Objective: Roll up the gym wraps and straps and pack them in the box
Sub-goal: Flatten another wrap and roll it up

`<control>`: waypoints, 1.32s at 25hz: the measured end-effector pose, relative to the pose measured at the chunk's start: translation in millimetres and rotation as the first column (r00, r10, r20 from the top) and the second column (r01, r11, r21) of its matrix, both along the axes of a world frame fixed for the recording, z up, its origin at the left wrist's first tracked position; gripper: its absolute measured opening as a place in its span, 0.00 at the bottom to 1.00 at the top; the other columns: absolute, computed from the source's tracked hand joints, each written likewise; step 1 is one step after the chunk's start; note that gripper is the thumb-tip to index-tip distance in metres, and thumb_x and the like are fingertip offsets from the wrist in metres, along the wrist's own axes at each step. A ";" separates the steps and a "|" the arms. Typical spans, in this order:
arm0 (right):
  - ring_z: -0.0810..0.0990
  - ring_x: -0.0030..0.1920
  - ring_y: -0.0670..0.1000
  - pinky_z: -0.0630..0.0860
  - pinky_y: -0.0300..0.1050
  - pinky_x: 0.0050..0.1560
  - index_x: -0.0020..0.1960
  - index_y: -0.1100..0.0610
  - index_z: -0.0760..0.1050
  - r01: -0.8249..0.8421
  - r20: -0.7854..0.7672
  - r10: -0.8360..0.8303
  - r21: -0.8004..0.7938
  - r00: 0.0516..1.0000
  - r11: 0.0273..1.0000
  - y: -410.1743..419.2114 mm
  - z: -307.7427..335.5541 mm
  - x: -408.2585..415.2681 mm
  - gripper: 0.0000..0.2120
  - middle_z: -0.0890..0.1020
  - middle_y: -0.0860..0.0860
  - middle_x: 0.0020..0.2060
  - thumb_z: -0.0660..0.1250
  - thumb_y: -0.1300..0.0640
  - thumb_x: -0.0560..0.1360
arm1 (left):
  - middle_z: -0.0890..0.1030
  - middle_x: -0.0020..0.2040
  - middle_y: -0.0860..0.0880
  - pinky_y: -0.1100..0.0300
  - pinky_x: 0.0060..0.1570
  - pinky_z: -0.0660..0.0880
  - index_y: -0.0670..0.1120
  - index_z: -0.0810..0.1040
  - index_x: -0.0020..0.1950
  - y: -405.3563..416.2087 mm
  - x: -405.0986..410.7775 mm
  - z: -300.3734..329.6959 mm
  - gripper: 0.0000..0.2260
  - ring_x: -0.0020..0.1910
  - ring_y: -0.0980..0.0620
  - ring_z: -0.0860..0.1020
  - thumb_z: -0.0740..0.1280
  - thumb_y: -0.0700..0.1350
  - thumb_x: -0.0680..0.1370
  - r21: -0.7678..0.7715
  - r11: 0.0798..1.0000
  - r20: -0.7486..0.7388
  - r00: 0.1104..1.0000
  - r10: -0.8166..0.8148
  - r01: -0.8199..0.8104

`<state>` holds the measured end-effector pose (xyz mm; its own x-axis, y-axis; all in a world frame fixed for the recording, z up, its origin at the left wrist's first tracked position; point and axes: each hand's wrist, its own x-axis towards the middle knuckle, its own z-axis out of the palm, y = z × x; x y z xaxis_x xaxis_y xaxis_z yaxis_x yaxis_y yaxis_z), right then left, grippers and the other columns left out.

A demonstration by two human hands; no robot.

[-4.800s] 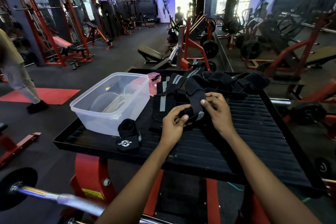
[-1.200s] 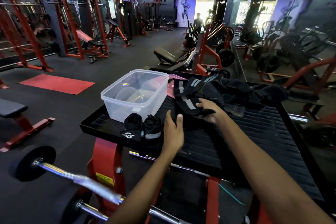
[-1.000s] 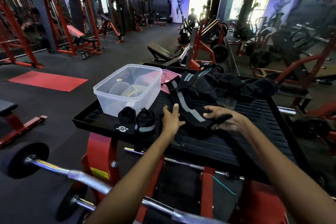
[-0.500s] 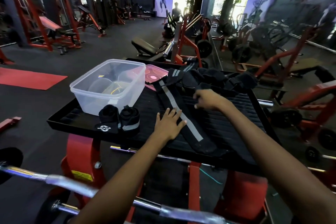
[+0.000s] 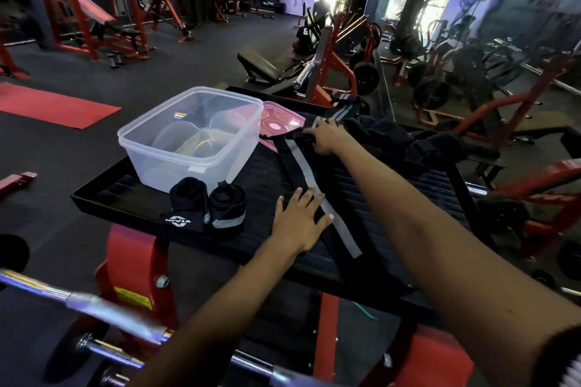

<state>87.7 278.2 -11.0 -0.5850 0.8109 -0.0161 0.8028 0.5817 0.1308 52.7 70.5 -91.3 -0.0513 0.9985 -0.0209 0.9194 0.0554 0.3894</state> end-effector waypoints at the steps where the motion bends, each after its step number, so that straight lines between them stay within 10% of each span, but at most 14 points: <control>1: 0.68 0.68 0.62 0.66 0.53 0.67 0.71 0.49 0.65 -0.029 -0.192 0.029 -0.002 0.981 1.000 5.0 0.2 2.4 0.23 0.69 0.60 0.68 0.59 0.57 0.77 | 0.48 0.79 0.54 0.45 0.73 0.39 0.54 0.51 0.77 0.0 0.5 0.0 0.27 0.77 0.52 0.44 0.48 0.61 0.80 0.000 1.000 -0.005 1.000 0.003 -0.003; 4: 0.78 0.56 0.57 0.70 0.42 0.56 0.66 0.56 0.72 0.028 -0.814 -0.044 -0.034 0.580 0.999 7.3 13.3 13.4 0.21 0.80 0.59 0.54 0.55 0.68 0.76 | 0.49 0.78 0.54 0.45 0.73 0.40 0.54 0.52 0.77 1.1 1.2 -0.7 0.26 0.77 0.52 0.44 0.49 0.60 0.80 0.018 1.000 0.009 1.000 0.014 -0.014; 7: 0.77 0.52 0.53 0.70 0.35 0.54 0.62 0.61 0.74 0.039 -0.946 0.002 0.015 0.323 0.999 -5.5 30.4 26.9 0.20 0.79 0.56 0.50 0.54 0.73 0.75 | 0.50 0.78 0.54 0.45 0.74 0.40 0.54 0.53 0.77 1.1 1.7 -2.0 0.26 0.77 0.53 0.45 0.49 0.60 0.80 0.035 0.999 0.027 0.999 0.017 -0.018; 13: 0.76 0.62 0.53 0.70 0.48 0.66 0.61 0.61 0.75 -0.226 -0.843 0.398 0.335 0.362 0.915 -83.7 30.9 85.4 0.18 0.79 0.54 0.59 0.60 0.70 0.73 | 0.54 0.78 0.54 0.45 0.74 0.42 0.54 0.57 0.76 1.1 1.1 -1.2 0.23 0.77 0.53 0.48 0.49 0.58 0.81 0.047 0.999 0.072 0.997 0.019 -0.022; 20: 0.76 0.43 0.30 0.70 0.34 0.48 0.44 0.47 0.76 -0.236 -0.891 -0.019 -0.141 0.453 0.961 -177.7 -17.7 187.2 0.11 0.79 0.43 0.41 0.65 0.63 0.76 | 0.64 0.75 0.49 0.50 0.75 0.48 0.47 0.65 0.73 -4.7 -3.8 14.5 0.19 0.74 0.51 0.61 0.50 0.47 0.83 0.068 0.988 0.382 0.919 0.102 -0.138; 26: 0.81 0.54 0.47 0.74 0.39 0.59 0.45 0.56 0.82 -0.310 -0.684 -0.148 -0.499 0.714 0.809 -217.1 -25.0 225.2 0.20 0.85 0.55 0.49 0.57 0.73 0.66 | 0.73 0.68 0.48 0.47 0.74 0.53 0.46 0.74 0.65 -12.6 -0.7 19.2 0.16 0.69 0.47 0.69 0.53 0.49 0.82 0.089 0.986 0.460 0.884 0.086 -0.143; 29: 0.82 0.49 0.50 0.77 0.37 0.52 0.47 0.64 0.80 -0.232 -0.749 -0.283 -0.501 0.599 0.833 -210.6 -23.7 218.5 0.23 0.83 0.61 0.48 0.52 0.80 0.67 | 0.75 0.65 0.49 0.46 0.73 0.52 0.46 0.74 0.62 -10.7 -2.2 16.3 0.15 0.66 0.47 0.71 0.54 0.49 0.82 0.097 0.990 0.379 0.923 0.059 -0.102; 33: 0.77 0.48 0.51 0.73 0.41 0.44 0.59 0.61 0.75 0.005 -0.713 -0.566 -0.620 0.413 0.785 -184.8 -19.8 184.2 0.12 0.79 0.58 0.51 0.61 0.58 0.79 | 0.73 0.67 0.49 0.46 0.72 0.51 0.46 0.73 0.64 -9.9 -3.2 15.6 0.15 0.67 0.48 0.70 0.54 0.49 0.82 0.113 0.988 0.364 0.929 0.058 -0.106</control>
<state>272.0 93.4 -30.8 -0.2523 0.9634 -0.0904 0.4538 0.0353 -0.8904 49.5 60.6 -75.8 -0.1460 0.9865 0.0746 0.7110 0.0522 0.7013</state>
